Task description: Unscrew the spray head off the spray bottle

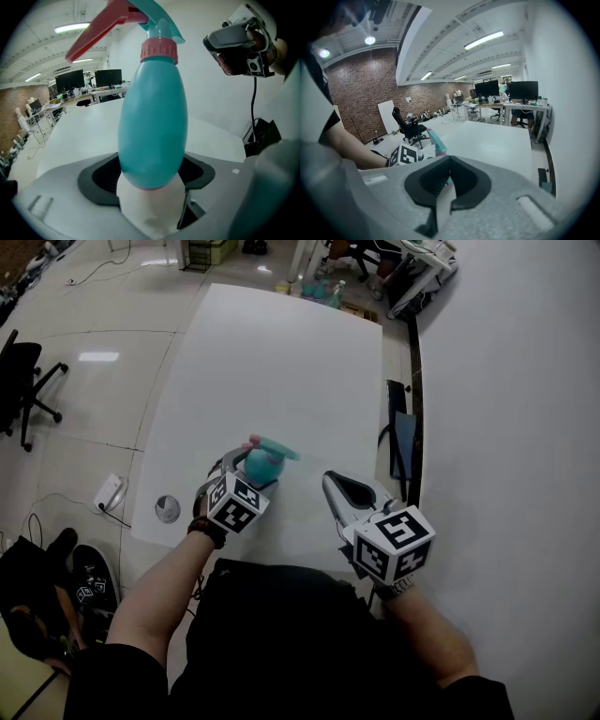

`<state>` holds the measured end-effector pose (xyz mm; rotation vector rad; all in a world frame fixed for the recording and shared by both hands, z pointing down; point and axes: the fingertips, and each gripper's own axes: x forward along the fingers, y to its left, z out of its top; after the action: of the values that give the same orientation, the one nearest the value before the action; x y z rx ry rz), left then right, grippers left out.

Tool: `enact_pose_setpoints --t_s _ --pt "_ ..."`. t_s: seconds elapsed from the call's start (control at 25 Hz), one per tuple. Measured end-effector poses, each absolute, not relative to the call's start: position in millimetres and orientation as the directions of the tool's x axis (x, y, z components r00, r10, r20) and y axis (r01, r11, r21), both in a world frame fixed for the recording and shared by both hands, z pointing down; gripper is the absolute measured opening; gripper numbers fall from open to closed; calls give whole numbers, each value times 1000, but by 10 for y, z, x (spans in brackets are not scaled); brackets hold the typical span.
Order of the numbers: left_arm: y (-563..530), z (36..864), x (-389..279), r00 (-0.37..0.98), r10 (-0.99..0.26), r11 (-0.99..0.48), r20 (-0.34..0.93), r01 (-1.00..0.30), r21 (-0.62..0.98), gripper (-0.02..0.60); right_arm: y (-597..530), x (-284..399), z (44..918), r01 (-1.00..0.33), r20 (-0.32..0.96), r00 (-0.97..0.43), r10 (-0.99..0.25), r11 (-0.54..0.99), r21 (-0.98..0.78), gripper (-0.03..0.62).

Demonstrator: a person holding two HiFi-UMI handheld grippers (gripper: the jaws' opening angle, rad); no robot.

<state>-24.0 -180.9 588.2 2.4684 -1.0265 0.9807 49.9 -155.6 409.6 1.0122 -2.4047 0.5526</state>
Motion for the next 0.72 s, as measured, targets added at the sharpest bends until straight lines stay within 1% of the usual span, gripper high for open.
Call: enact_pose_setpoints --t_s 0.36,0.4,0.44,0.6,0.72 --pt "-1603 5735 -347 456 -439 -777 774 -625 -72 394 -1509 426 3987 -669 517 -688 -509 720 -182 -8" --pt "-1582 5725 -363 449 -431 -782 783 -619 -76 394 -1497 423 3993 -662 518 -694 -501 726 -186 4" --pt "-1561 5717 -380 440 -424 -786 792 -612 -80 394 -1485 419 4000 -655 519 -699 -492 731 -190 50" --pt "-1470 5704 -451 397 -394 -811 829 -575 -110 396 -1442 395 4028 -626 521 -719 -460 755 -196 82" --pt "-1434 5667 -485 359 -383 -828 851 -541 -145 396 -1406 350 4044 -587 531 -739 -415 783 -206 116"
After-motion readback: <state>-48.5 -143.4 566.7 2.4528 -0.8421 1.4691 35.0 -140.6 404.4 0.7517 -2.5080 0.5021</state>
